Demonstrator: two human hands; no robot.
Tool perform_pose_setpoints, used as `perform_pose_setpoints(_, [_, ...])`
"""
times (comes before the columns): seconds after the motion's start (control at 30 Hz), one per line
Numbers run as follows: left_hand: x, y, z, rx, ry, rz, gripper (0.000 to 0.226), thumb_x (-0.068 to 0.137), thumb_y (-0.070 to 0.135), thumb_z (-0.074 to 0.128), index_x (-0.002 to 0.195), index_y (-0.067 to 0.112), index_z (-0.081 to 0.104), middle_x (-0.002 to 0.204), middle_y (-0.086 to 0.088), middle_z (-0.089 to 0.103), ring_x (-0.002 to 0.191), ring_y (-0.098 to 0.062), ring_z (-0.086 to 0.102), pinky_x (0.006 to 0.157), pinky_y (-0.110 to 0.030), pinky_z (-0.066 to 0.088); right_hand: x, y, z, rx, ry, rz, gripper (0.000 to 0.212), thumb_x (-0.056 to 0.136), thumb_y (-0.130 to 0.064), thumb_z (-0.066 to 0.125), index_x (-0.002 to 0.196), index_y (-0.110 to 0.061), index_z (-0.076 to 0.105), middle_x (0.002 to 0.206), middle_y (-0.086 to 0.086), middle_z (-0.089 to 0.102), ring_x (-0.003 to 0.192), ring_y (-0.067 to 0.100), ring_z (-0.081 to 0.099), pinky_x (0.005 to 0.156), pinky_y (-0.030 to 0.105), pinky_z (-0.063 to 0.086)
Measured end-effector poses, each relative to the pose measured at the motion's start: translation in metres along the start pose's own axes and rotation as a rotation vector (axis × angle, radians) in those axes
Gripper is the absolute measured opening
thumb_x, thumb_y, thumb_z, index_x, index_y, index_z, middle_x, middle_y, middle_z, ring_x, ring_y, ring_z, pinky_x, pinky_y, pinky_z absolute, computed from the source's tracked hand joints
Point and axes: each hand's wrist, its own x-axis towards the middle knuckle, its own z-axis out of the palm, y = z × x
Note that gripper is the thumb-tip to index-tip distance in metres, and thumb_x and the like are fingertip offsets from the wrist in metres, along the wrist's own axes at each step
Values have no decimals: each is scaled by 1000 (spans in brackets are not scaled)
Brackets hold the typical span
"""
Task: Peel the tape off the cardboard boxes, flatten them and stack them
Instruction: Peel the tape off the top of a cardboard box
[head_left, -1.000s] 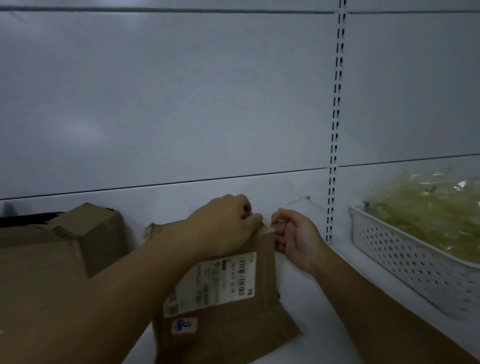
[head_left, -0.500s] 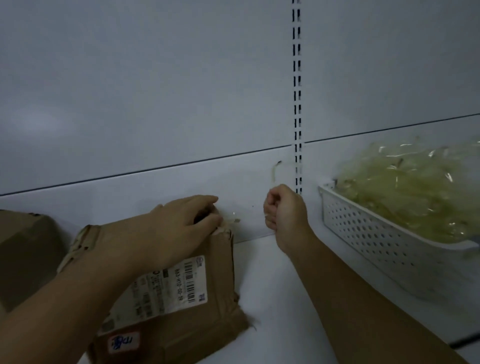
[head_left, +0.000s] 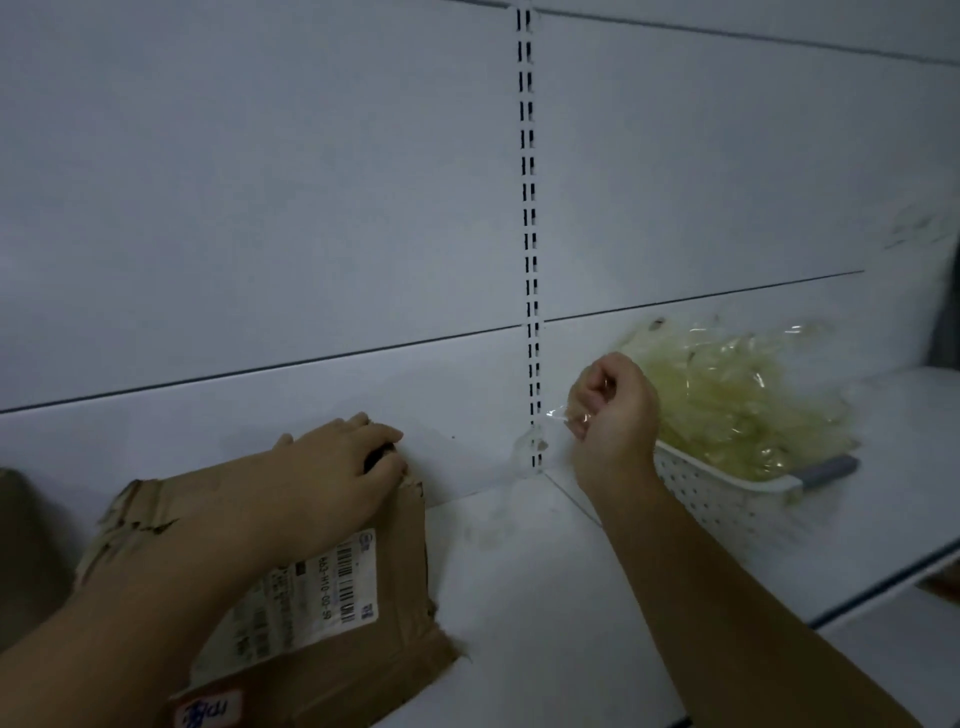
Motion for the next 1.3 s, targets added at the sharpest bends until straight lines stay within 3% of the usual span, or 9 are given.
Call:
perform_pose_setpoints(0.13, [-9, 8, -4, -110, 170, 146, 32, 93, 35, 45, 125, 38, 47, 148, 11, 34, 129, 2, 36, 115, -36, 21, 2, -59, -1, -19, -190, -51, 30, 78, -10, 40, 49, -15, 43, 42, -3, 32, 40, 12, 24, 41, 20, 18])
perform_pose_setpoints(0.2, [-16, 19, -8, -352, 281, 287, 26, 86, 33, 56, 107, 48, 55, 135, 29, 43, 108, 20, 43, 95, -12, 38, 11, -98, -5, -37, -202, -132, 31, 84, -10, 36, 54, -12, 44, 44, -1, 36, 43, 14, 31, 42, 21, 27])
perform_pose_setpoints(0.3, [-14, 54, -8, -541, 345, 443, 36, 81, 29, 64, 104, 55, 53, 117, 46, 43, 106, 29, 38, 82, -10, 39, 23, -146, -11, -89, -218, -175, 30, 85, -9, 32, 56, -10, 38, 48, 3, 40, 50, 18, 39, 50, 26, 40])
perform_pose_setpoints(0.57, [60, 170, 10, -605, 308, 622, 77, 87, 23, 60, 138, 55, 14, 153, 20, 18, 133, -9, 35, 102, -22, 30, 53, -200, -17, -391, -275, -413, 44, 87, 1, 34, 50, -14, 53, 64, 2, 60, 69, 17, 61, 75, 34, 56])
perform_pose_setpoints(0.77, [113, 191, 37, -611, 185, 414, 37, 81, -2, 51, 101, 23, 71, 119, 1, 65, 100, -10, 61, 77, -17, 45, 69, -144, -79, -1652, -353, -479, 18, 84, -3, 55, 93, -14, 66, 105, 3, 57, 88, 12, 58, 86, 35, 49])
perform_pose_setpoints(0.9, [121, 185, 46, -1025, 454, 194, 29, 84, 2, 53, 71, 26, 64, 85, 3, 66, 72, -11, 58, 52, -15, 44, 70, -119, -96, -1601, -254, -426, 18, 82, -4, 57, 85, -14, 71, 97, 0, 64, 88, 13, 59, 85, 31, 49])
perform_pose_setpoints(1.0, [125, 193, 50, -800, 476, 422, 15, 83, 23, 64, 96, 30, 59, 107, 13, 55, 103, -7, 46, 79, -14, 36, 69, -119, -93, -1761, -414, -368, 22, 88, -11, 53, 96, -15, 72, 99, 2, 67, 91, 19, 61, 82, 31, 48])
perform_pose_setpoints(1.13, [140, 205, 64, -484, 183, 557, 51, 90, 29, 56, 138, 21, 40, 147, 1, 37, 135, -16, 32, 110, -29, 26, 67, -127, -92, -1738, -590, -185, 33, 90, -6, 42, 111, -11, 67, 110, 9, 67, 98, 22, 60, 85, 32, 48])
perform_pose_setpoints(1.3, [146, 200, 67, -236, 9, 483, 50, 88, 33, 53, 135, 23, 38, 131, -10, 51, 112, -26, 52, 94, -40, 46, 65, -148, -100, -1299, -291, -130, 38, 92, -8, 48, 128, -17, 54, 132, 2, 56, 100, 8, 59, 71, 5, 42])
